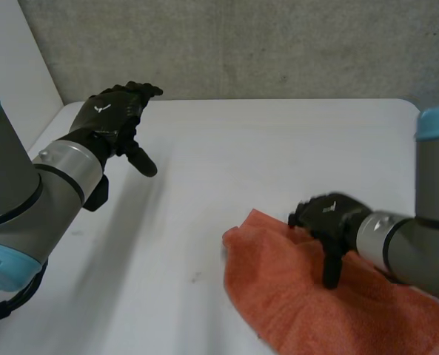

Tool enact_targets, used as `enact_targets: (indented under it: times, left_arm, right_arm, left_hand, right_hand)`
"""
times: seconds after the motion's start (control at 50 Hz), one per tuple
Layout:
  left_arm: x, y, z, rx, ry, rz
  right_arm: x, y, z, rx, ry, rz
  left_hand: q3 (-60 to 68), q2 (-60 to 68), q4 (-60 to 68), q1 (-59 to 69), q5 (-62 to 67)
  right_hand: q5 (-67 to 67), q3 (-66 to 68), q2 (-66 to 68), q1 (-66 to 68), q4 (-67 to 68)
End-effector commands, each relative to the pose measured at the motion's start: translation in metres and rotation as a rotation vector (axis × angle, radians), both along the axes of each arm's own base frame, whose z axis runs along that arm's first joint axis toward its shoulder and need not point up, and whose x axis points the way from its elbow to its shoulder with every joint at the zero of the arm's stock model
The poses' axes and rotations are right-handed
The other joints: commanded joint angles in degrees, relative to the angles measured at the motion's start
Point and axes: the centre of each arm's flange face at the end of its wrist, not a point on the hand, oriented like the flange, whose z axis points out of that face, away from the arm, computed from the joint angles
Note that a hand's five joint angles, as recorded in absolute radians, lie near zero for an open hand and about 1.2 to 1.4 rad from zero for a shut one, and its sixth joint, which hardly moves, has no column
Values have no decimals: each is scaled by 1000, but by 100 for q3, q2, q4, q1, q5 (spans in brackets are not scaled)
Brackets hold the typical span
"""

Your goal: Fold the laundry

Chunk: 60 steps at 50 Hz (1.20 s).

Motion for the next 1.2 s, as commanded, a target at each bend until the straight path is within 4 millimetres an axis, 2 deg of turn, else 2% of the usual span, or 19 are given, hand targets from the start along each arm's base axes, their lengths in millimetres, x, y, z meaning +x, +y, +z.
enact_targets:
  times: [0.02, 0.04, 0.06, 0.1, 0.16, 0.2, 0.22, 0.26, 0.28, 0.3, 0.32, 0.36, 0.48, 0.6, 0.7, 0.78, 0.92, 1.02, 1.2]
  left_arm:
    - [0, -1, -3, 6, -6, 2]
    - [0, -1, -3, 5, -5, 3]
    - [1, -1, -3, 4, -3, 3]
    - [1, -1, -2, 2, -1, 3]
    - [1, 0, 3, -10, 5, 3]
    - [1, 0, 5, -13, 9, 5]
    - [2, -1, 7, -20, 12, 7]
    - [3, -1, 10, -29, 16, 11]
    - [5, 0, 16, -44, 23, 16]
    - [5, 0, 16, -44, 23, 16]
    - [7, 2, 24, -66, 34, 20]
    - [11, 3, 33, -92, 46, 26]
    - [37, -3, 69, -219, 99, 108]
    - [56, -8, 84, -271, 132, 171]
    - [57, -11, 80, -255, 134, 173]
    - [55, -10, 73, -227, 124, 165]
    - [29, 7, 22, -63, 100, 76]
    - [5, 31, -4, 46, 112, -13]
    - [-6, 43, -45, 257, 172, -30]
  right_arm:
    - [4, -8, -36, 13, 2, -1]
    - [9, -16, -31, -49, -29, -3]
    - [9, -16, -31, -50, -30, -3]
    - [22, -37, -11, -220, -115, -6]
    - [31, -44, 8, -312, -164, 7]
    - [60, -35, 67, -477, -320, 68]
    - [60, -35, 68, -478, -321, 69]
    - [79, -22, 124, -542, -524, 93]
    - [79, -22, 124, -542, -525, 93]
    - [84, -18, 143, -549, -609, 97]
    - [84, -17, 143, -549, -609, 97]
    - [89, -12, 171, -551, -749, 96]
    - [80, 0, 204, -586, -905, 87]
    - [70, 2, 190, -568, -879, 44]
    - [62, 8, 149, -471, -786, 16]
    - [52, -1, 134, -459, -719, -19]
    - [53, -24, 117, -455, -680, -57]
    - [76, -69, 82, -446, -647, -104]
    - [79, -104, 53, -518, -560, -240]
  left_hand:
    - [70, 82, 65, -14, -112]
    - [70, 82, 65, -14, -112]
    - [70, 82, 65, -14, -112]
    - [70, 82, 65, -14, -112]
    - [70, 82, 65, -14, -112]
    - [70, 82, 65, -14, -112]
    - [70, 82, 65, -14, -112]
    - [70, 82, 65, -14, -112]
    - [70, 82, 65, -14, -112]
    - [70, 82, 65, -14, -112]
    - [70, 82, 65, -14, -112]
    - [70, 82, 65, -14, -112]
    - [70, 82, 65, -14, -112]
    - [70, 82, 65, -14, -112]
    - [70, 82, 65, -14, -112]
    - [70, 82, 65, -14, -112]
    - [137, 149, 132, 54, -45]
    - [170, 182, 165, 87, -11]
    - [657, 669, 652, 573, 475]
  right_hand:
    - [3992, 4159, 4105, 4163, 4042]
    - [6591, 6758, 6704, 6762, 6642]
    - [6617, 6784, 6730, 6788, 6668]
    - [6617, 6784, 6731, 6788, 6668]
    - [6617, 6784, 6731, 6788, 6668]
    - [6617, 6784, 6731, 6788, 6668]
    - [6617, 6784, 6731, 6788, 6668]
    - [6617, 6784, 6731, 6788, 6668]
    - [6617, 6784, 6731, 6788, 6668]
    - [6617, 6784, 6731, 6788, 6668]
    - [6617, 6784, 6731, 6788, 6668]
    - [6617, 6784, 6731, 6788, 6668]
    - [6617, 6784, 6731, 6788, 6668]
    - [6617, 6784, 6731, 6788, 6668]
    - [6617, 6784, 6731, 6788, 6668]
    - [6617, 6784, 6731, 6788, 6668]
    - [6617, 6784, 6731, 6788, 6668]
    - [6617, 6784, 6731, 6788, 6668]
    - [6617, 6784, 6731, 6788, 6668]
